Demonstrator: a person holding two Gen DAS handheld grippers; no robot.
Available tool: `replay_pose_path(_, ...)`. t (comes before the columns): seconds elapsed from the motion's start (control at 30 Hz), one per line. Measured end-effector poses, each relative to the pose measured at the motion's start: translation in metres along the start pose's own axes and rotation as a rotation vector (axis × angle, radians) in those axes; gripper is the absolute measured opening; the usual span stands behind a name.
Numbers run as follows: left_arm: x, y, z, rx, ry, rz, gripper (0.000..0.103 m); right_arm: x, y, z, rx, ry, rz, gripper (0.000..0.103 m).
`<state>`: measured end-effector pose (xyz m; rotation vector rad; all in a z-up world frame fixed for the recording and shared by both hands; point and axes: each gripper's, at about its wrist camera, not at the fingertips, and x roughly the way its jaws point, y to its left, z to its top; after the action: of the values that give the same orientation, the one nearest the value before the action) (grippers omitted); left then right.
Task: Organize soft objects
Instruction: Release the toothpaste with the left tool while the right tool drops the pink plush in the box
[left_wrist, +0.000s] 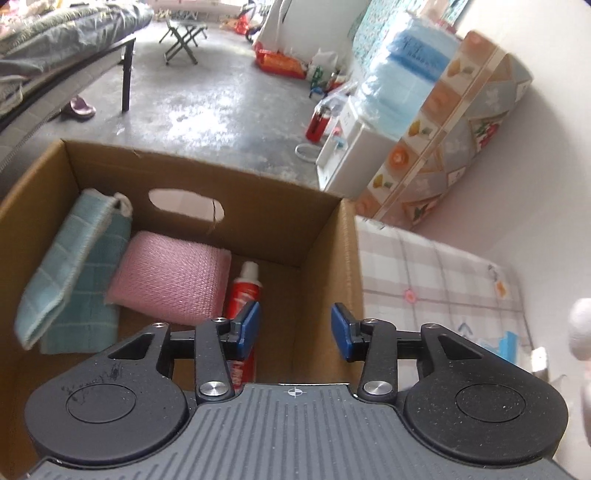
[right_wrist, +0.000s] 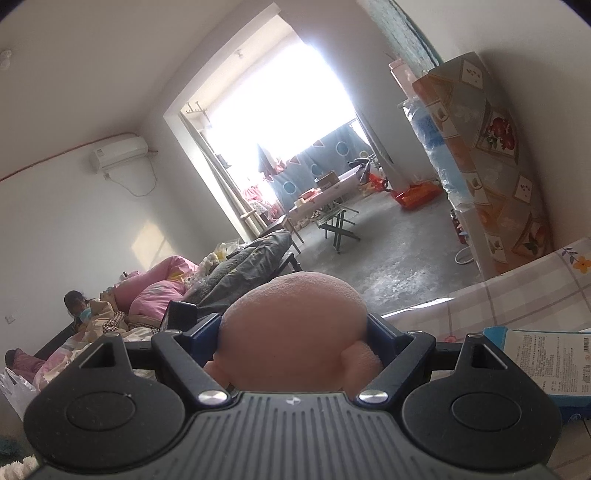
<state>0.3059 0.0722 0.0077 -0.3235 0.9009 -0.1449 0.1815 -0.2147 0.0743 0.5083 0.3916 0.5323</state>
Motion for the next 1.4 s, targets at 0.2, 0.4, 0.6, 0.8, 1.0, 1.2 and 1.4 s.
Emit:
replay_pose_path(0.2,-0.064,0.003,-0.007,-0.003,-0.092,-0.039,0.061,-0.009,0.03,0.002,-0.041,-0.005,0.033,0.086)
replay_pose_path(0.4,-0.139,0.027,-0.034,-0.032,-0.195,0.01,0.086,-0.005,0.065,0.005,-0.071,0.016,0.09,0.086)
replay_pose_path(0.6,-0.198,0.068,-0.074,-0.084,-0.348,0.135,0.1,0.041,0.101,-0.004,-0.081,0.145,0.155,0.086)
replay_pose_path(0.8,-0.221,0.109,-0.103,-0.169,-0.424,0.205,0.1,0.139,0.131,-0.048,-0.037,0.431,0.145,0.086)
replay_pose_path(1.0,-0.233,0.136,-0.116,-0.189,-0.451,0.211,0.1,0.236,0.152,-0.11,-0.047,0.742,0.064,0.086)
replay_pose_path(1.2,-0.236,0.152,-0.126,-0.192,-0.475,0.22,0.1,0.285,0.166,-0.144,-0.185,0.832,0.01,0.086)
replay_pose_path(1.4,-0.233,0.159,-0.129,-0.193,-0.481,0.214,0.1,0.307,0.163,-0.158,-0.256,0.842,-0.015,0.089)
